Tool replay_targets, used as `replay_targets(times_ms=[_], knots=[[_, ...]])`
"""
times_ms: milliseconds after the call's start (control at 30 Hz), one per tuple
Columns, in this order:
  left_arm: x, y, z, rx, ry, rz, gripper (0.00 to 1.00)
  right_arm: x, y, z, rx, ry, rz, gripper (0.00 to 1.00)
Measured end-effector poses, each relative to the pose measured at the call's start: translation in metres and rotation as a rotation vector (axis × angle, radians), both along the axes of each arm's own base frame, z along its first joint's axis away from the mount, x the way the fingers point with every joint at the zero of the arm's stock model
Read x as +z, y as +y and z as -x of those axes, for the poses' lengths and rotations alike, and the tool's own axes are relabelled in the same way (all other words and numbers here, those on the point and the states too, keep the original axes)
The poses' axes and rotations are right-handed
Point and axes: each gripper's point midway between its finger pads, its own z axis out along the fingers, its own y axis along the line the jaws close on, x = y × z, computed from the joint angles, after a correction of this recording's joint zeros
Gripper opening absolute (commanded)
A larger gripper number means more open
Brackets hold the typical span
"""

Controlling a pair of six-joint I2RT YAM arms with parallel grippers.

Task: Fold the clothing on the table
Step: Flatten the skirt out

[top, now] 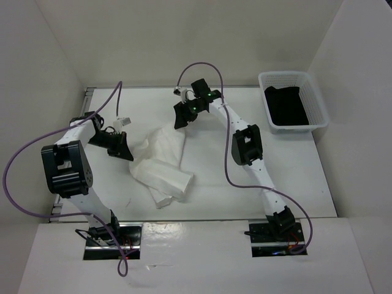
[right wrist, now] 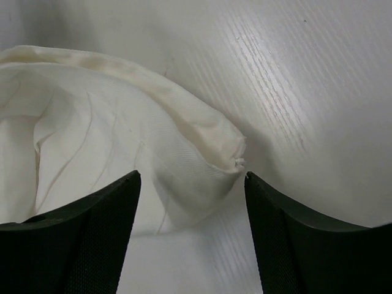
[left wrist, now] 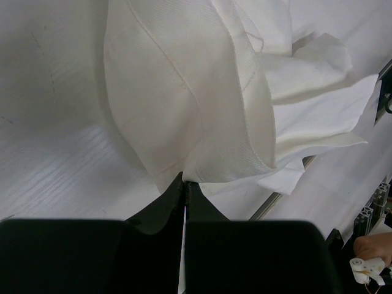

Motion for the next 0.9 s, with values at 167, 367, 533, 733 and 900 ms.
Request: replay_targets(times_ms=[167,367,533,733,900], knots=[[-0.001,0.000,0.001,-0.003,0.000,-0.010,0.00,-0.005,0.012,0.007,0.026,0.004,0.000,0.21],[-0.002,-0.001,0.001,-0.008,0.003,-0.018,0.00,-0.014,0.015,0.015,0.026,0.030,0.034,0.00],[-0.002,-0.001,-0.002,0.008,0.006,-0.018,0.00,-0.015,0.009,0.014,0.004,0.025,0.071,0.00],[0.016,0.007,-0.032,0.052,-0.070,-0.055,0.00,0.006,-0.012,0.024,-0.044,0.011,0.152,0.00],[0.027,0.018,-0.072,0.113,-0.161,-0.096,0.13,0.067,-0.036,0.043,-0.093,-0.078,0.176,0.00]])
